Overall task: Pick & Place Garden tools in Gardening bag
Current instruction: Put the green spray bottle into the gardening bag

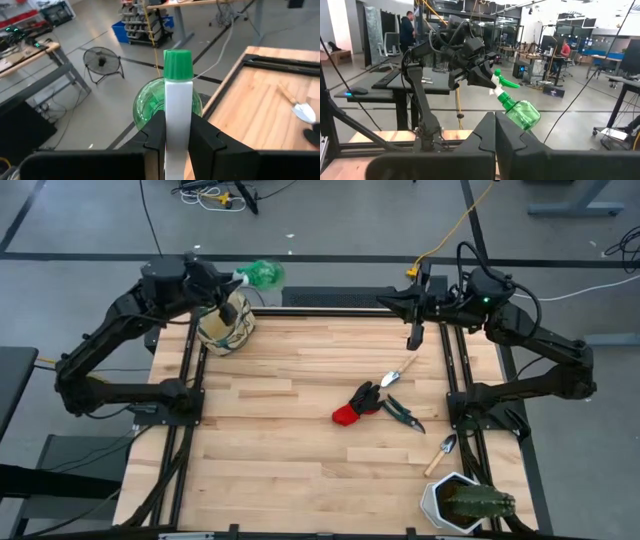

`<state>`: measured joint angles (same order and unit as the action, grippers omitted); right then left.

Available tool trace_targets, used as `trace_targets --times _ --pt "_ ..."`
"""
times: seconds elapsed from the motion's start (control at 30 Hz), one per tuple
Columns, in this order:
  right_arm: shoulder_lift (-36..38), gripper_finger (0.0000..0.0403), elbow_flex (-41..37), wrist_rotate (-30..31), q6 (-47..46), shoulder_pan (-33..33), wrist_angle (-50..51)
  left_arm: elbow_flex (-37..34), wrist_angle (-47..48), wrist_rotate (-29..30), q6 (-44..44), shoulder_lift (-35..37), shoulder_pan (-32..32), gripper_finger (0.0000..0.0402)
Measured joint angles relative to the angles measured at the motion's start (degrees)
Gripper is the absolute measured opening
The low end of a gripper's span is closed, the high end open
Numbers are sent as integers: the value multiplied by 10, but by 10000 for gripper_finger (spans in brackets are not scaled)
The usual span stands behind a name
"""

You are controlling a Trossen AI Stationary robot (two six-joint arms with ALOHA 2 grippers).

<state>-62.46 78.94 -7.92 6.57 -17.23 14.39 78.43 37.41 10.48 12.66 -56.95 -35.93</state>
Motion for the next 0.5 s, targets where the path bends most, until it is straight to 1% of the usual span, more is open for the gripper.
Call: trace_targets --times 0.17,0.27,0.5 --pt "0 0 0 0 0 0 0 42 13 -3 -3 -25 -33 61" --pt "0 0 0 0 0 -1 0 78 40 -11 -6 -49 -56 61" --pt "0 0 0 18 -10 -5 16 154 148 -18 -29 -104 -96 61"
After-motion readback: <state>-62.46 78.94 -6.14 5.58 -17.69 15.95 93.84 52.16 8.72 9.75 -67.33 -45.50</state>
